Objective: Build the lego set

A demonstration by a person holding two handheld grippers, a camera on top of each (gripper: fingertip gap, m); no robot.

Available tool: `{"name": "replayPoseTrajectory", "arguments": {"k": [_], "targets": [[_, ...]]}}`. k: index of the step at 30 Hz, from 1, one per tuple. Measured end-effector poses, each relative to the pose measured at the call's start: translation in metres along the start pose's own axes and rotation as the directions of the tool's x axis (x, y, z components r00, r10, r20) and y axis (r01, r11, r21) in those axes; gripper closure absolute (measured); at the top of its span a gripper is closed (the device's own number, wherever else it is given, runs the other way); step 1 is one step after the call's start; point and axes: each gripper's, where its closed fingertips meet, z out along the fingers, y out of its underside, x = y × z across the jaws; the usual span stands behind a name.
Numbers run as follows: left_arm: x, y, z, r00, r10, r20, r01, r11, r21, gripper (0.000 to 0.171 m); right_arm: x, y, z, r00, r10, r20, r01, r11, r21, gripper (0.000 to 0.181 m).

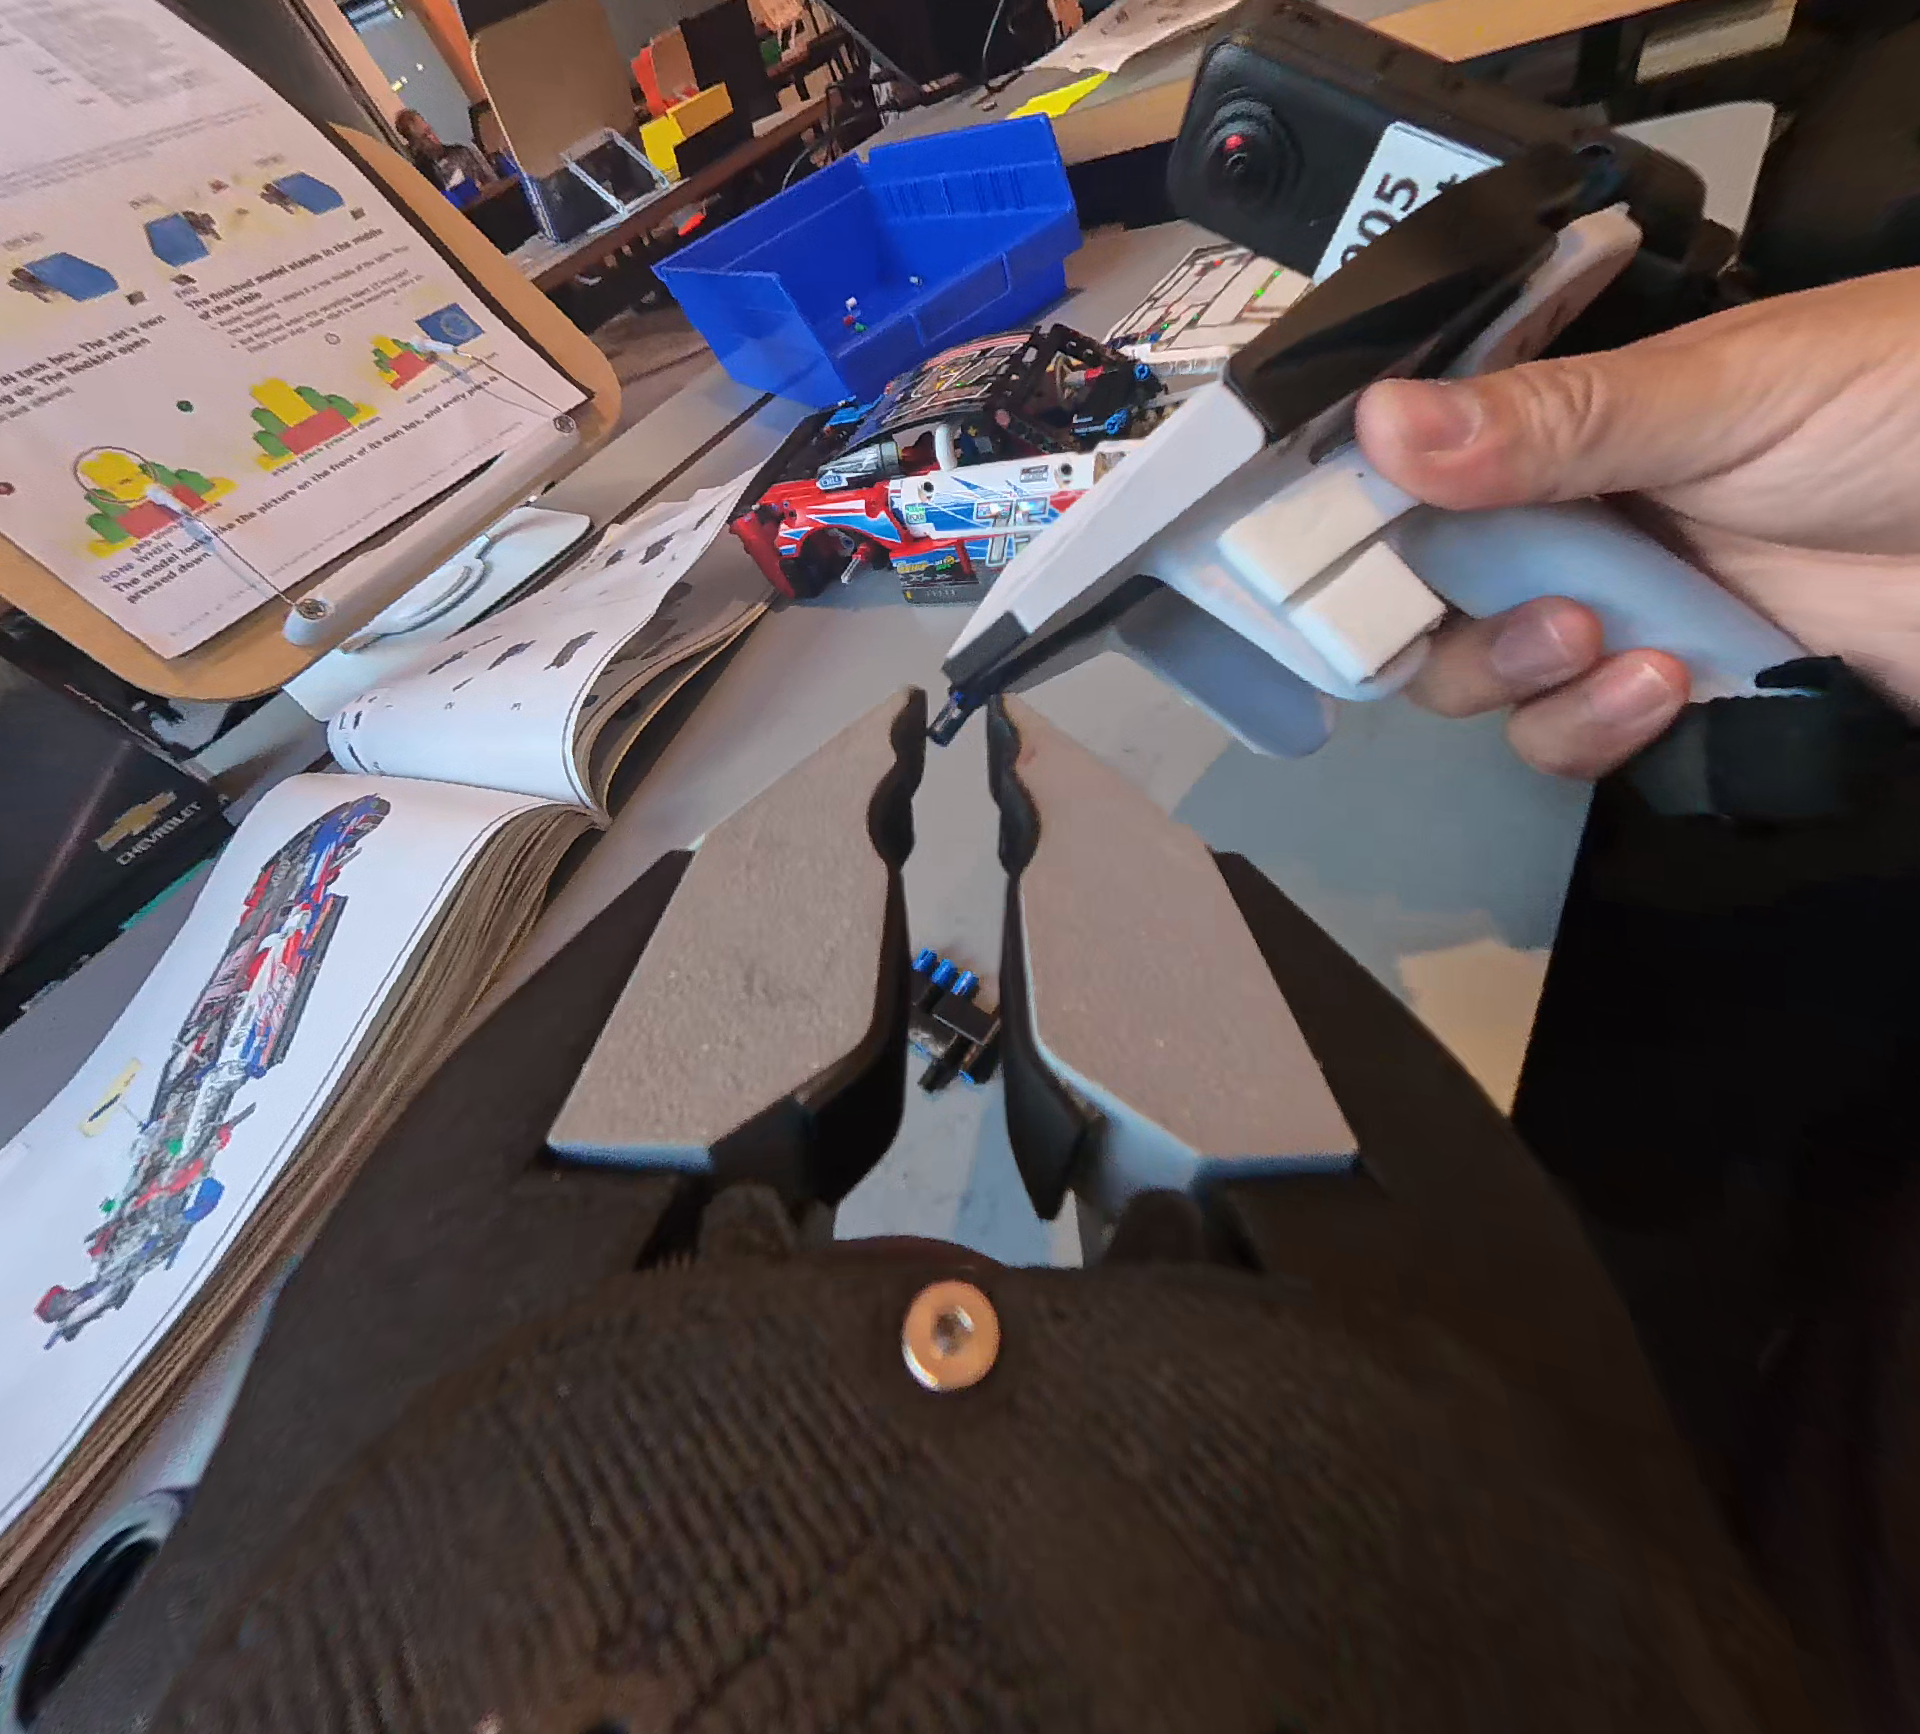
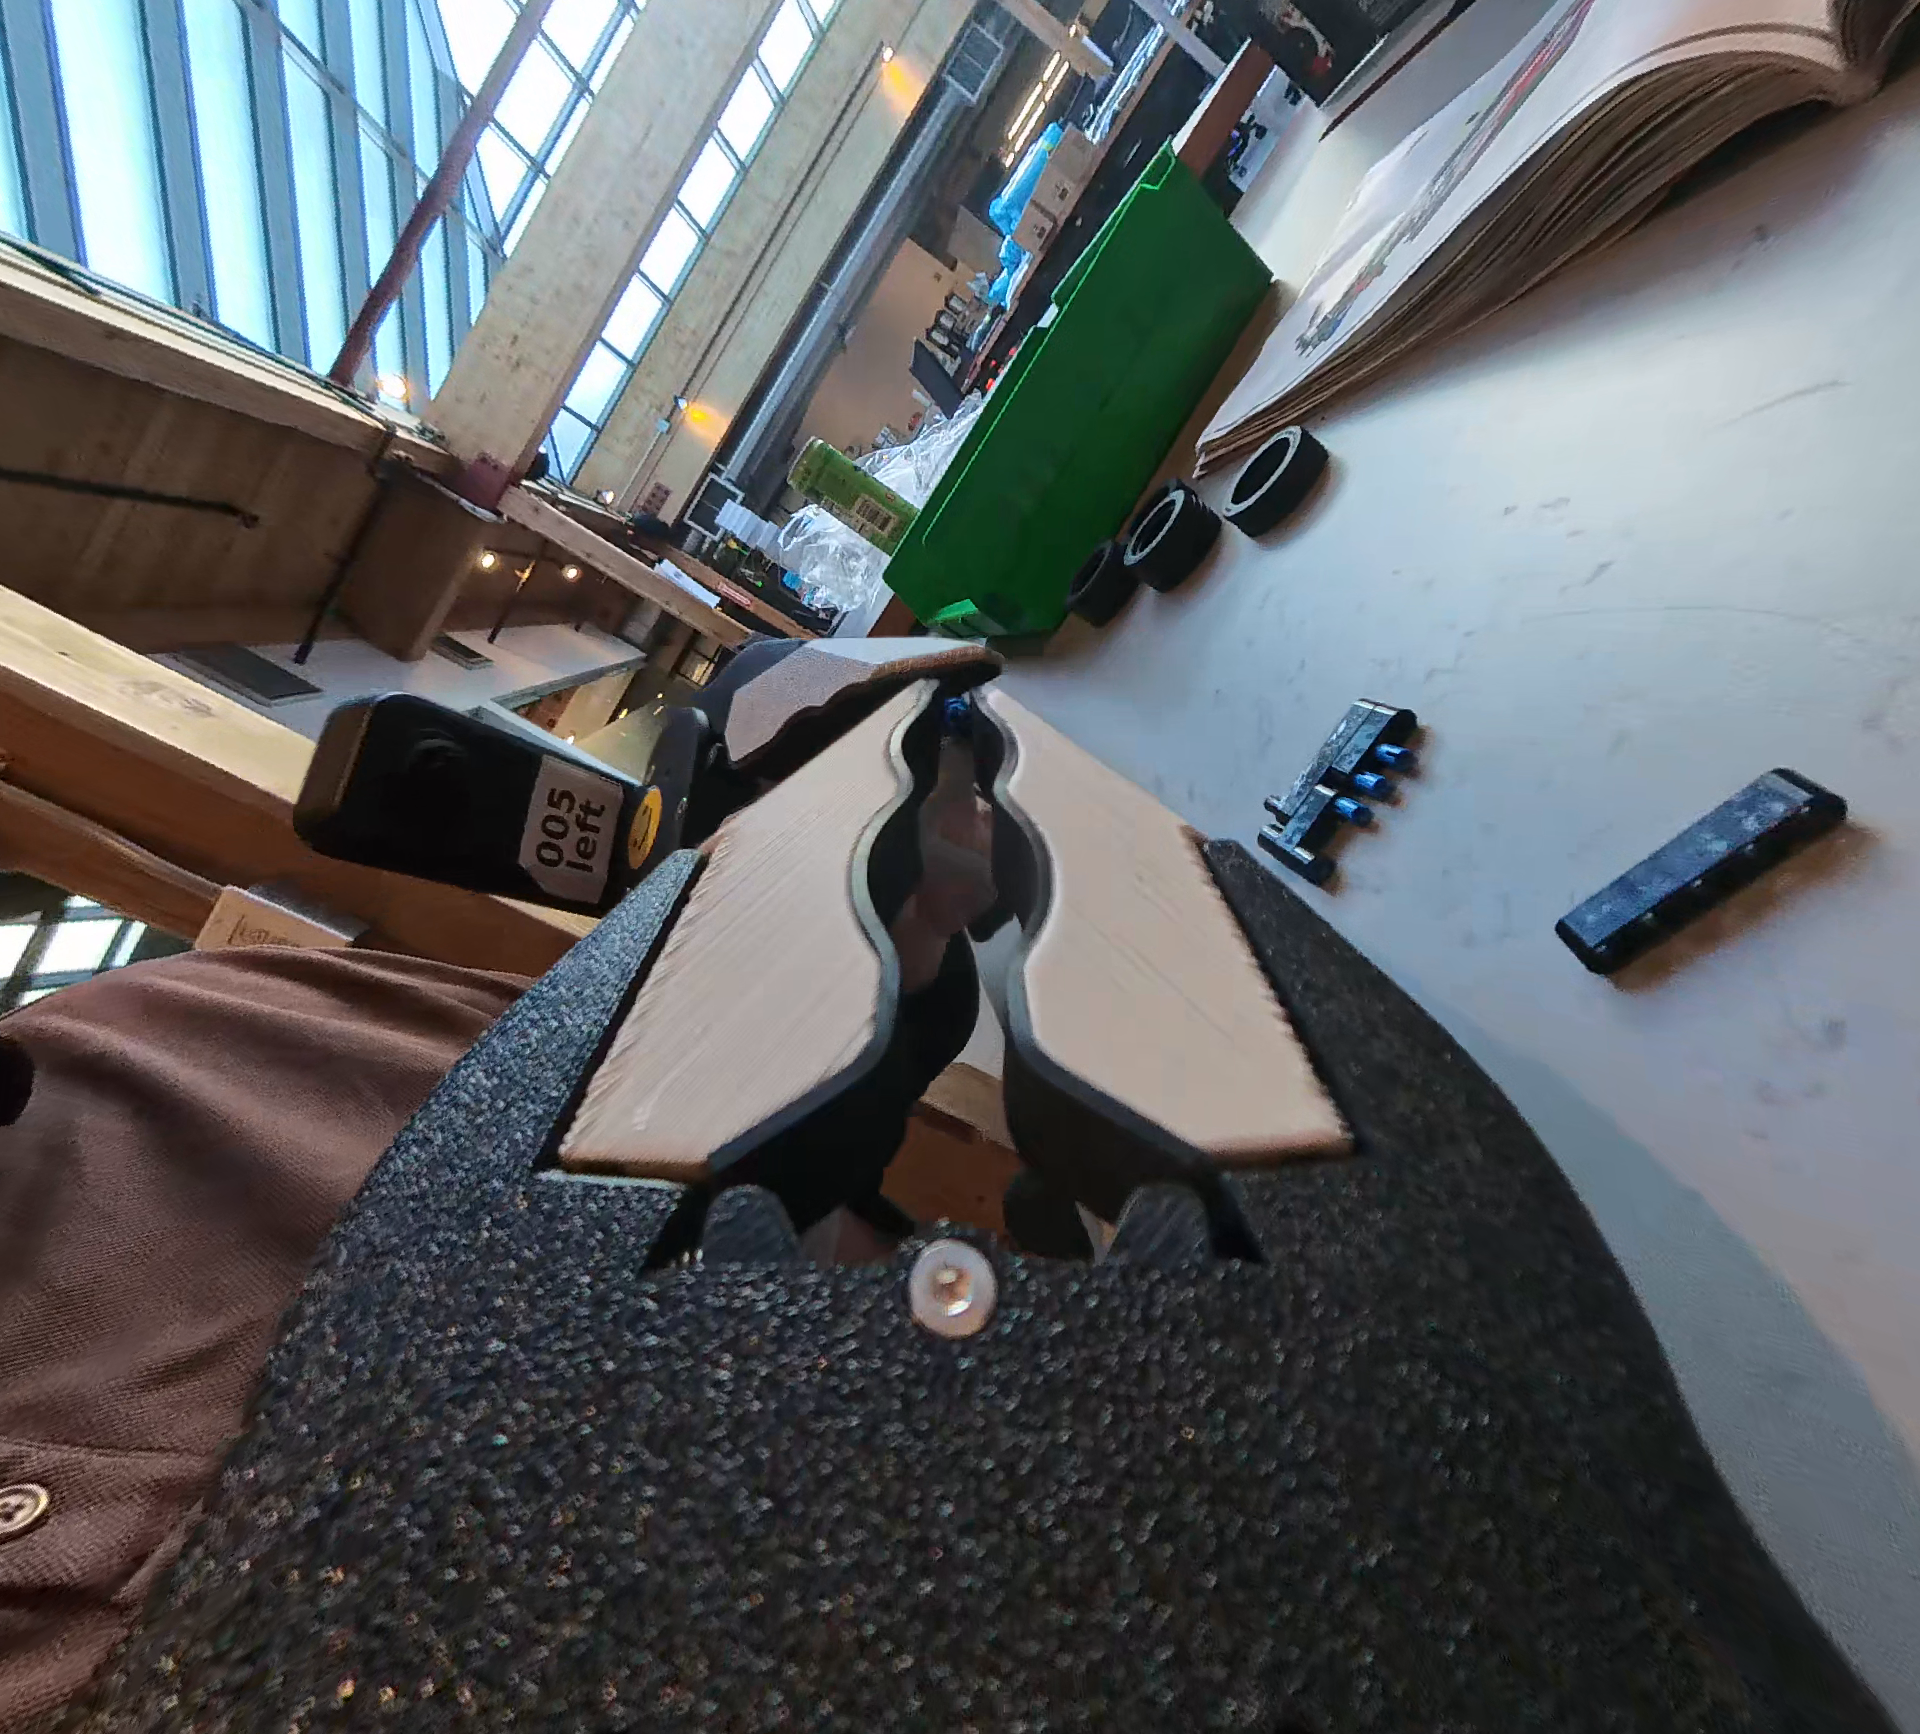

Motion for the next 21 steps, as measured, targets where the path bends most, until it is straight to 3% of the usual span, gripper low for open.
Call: {"name": "replayPoseTrajectory", "arguments": {"k": [3,8,12,15,18,21], "targets": [[-0.001,0.005,0.005,0.999,-0.037,-0.002,0.037,0.999,-0.015,0.148,0.002,0.001,0.0,1.0,-0.008,-0.005,0.008,1.0,-0.001,0.176],[-0.002,0.021,0.009,0.978,-0.16,-0.135,0.151,0.986,-0.072,0.156,0.012,-0.004,-0.006,1.0,-0.006,-0.018,0.006,1.0,0.002,0.177],[-0.014,0.021,0.004,0.933,-0.265,-0.245,0.249,0.964,-0.096,0.152,0.008,0.0,-0.005,0.993,-0.118,-0.023,0.115,0.99,-0.077,0.177],[-0.017,0.012,-0.007,0.961,-0.089,-0.261,0.082,0.996,-0.041,0.151,0.004,0.01,-0.002,0.972,-0.233,-0.026,0.224,0.956,-0.187,0.176],[-0.009,0.015,-0.01,0.959,0.121,-0.255,-0.139,0.989,-0.053,0.148,0.003,0.013,-0.002,0.959,-0.283,-0.025,0.269,0.932,-0.243,0.176],[0.009,0.016,-0.012,0.934,0.195,-0.298,-0.218,0.975,-0.043,0.146,0.002,0.013,-0.002,0.957,-0.287,-0.028,0.27,0.925,-0.268,0.176]]}}
